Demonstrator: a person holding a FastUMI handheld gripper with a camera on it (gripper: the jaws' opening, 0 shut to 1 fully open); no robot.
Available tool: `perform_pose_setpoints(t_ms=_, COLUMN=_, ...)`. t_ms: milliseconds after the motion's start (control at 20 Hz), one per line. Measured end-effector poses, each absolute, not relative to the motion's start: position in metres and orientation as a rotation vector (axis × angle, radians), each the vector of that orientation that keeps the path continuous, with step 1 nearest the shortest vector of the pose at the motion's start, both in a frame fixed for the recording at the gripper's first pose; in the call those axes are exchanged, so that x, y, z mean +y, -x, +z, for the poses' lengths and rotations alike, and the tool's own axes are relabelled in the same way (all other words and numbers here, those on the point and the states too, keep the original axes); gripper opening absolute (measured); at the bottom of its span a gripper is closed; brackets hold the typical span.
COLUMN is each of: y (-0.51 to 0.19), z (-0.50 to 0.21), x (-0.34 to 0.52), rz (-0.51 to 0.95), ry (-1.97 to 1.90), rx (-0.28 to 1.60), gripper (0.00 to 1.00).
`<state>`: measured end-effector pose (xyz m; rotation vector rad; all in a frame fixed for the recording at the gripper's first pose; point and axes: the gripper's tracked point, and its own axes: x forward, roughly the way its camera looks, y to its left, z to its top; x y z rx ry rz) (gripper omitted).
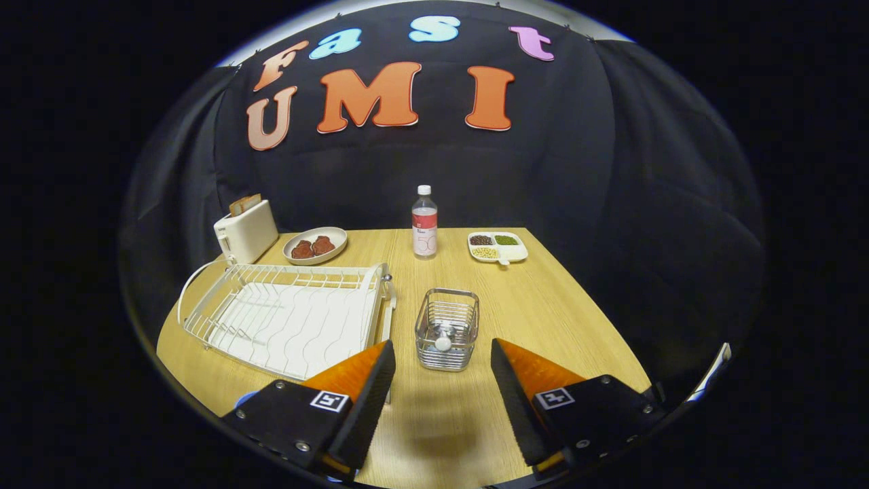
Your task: Take the plate from the dish rack, then take the spoon from the basket and place it into the plate.
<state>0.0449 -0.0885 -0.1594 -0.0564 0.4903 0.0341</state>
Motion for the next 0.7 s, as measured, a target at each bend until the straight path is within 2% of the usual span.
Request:
perform_pose_setpoints(t_ms=50, y=-0.05, z=-0.163, x=-0.087, rz=0.046, ry=0.067, rx=0.496, gripper=0.81)
perform_pose_setpoints(t_ms=300, y=-0.068, z=-0.177, x=-0.083, rz=0.094, ry=0.112, rx=0.522, gripper=0.46)
perform_pose_setpoints(t_ms=350, y=-0.069, z=-0.18, x=-0.082, rz=0.099, ry=0.116, rx=0.525, gripper=0.42)
perform_pose_setpoints(t_ms=500, y=-0.077, z=-0.183, x=-0.089, rz=0.088, ry=0.13, rx=0.533, gripper=0.18)
perform_pose_setpoints(t_ms=700, y=-0.079, z=-0.18, x=-0.095, rz=0.074, ry=0.132, rx=0.517, gripper=0.07)
